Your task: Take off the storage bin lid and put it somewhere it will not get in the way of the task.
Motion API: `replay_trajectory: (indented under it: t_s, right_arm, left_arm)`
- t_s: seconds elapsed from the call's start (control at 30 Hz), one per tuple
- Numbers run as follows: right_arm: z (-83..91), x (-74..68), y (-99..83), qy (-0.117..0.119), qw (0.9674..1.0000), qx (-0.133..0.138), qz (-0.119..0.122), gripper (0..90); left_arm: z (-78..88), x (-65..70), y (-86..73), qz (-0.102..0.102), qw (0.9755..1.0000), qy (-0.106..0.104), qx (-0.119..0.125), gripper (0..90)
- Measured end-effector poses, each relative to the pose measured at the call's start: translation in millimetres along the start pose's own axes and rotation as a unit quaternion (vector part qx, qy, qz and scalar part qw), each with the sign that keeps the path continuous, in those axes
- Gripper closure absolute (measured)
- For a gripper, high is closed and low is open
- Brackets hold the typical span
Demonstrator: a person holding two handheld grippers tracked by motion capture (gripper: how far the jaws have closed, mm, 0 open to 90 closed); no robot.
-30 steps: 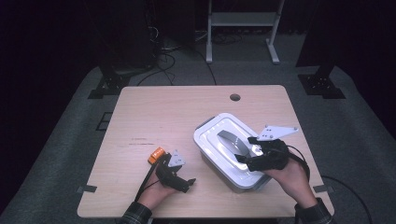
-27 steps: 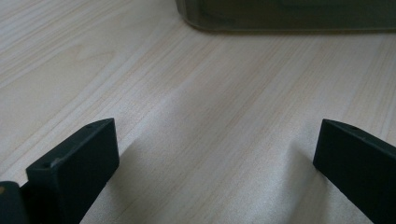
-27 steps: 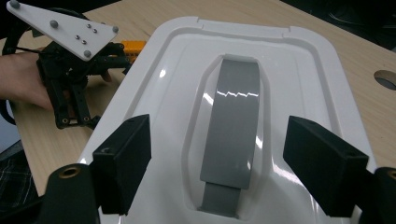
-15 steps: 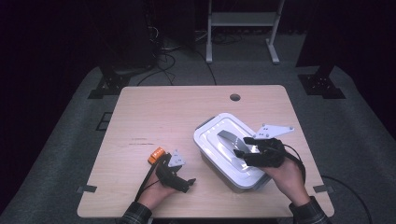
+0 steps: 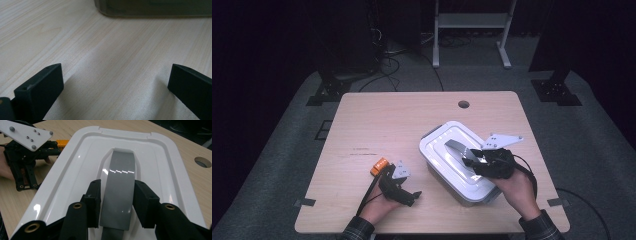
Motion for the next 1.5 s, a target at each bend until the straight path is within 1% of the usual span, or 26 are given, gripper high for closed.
replay_trajectory:
  t_s: [0.13,0.4,0.67,0.83,1.17,1.5]
  right_arm:
    - [0.2,-0.3,-0.1,-0.002,1.0000,0.000,0.001,61.6]
    - [1.5,0.8,0.1,0.005,1.0000,-0.003,-0.008,63.9]
    - [3.0,-0.3,0.4,0.012,0.9999,-0.003,-0.009,65.6]
    - [6.2,-0.9,1.8,0.017,0.9998,0.002,-0.009,66.1]
    - [10.8,-1.1,4.2,0.018,0.9998,0.007,-0.007,66.2]
    - [20.4,2.4,6.7,0.017,0.9996,0.020,-0.012,66.2]
  left_arm:
    - [0.0,0.0,0.0,0.000,1.0000,0.000,0.000,0.0]
    - [-0.1,0.1,0.0,0.001,1.0000,0.000,0.001,0.0]
    - [-0.2,0.2,-0.1,0.002,1.0000,0.000,0.001,0.0]
    - [-0.1,0.1,-0.1,0.001,1.0000,0.000,0.000,0.0]
    - [-0.2,0.2,-0.1,0.001,1.0000,0.000,0.001,0.0]
    - [-0.3,0.3,0.0,0.002,1.0000,0.000,0.002,0.0]
Point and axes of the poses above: each handheld gripper's, and its own axes: z roughly backward along the jaws, y roughly out of its top, x roughly to its right, the point moved 1 cm from there along -z, roughly forward along the jaws, and after that the axes turned 6 degrees about z, right-handed, at the moved point
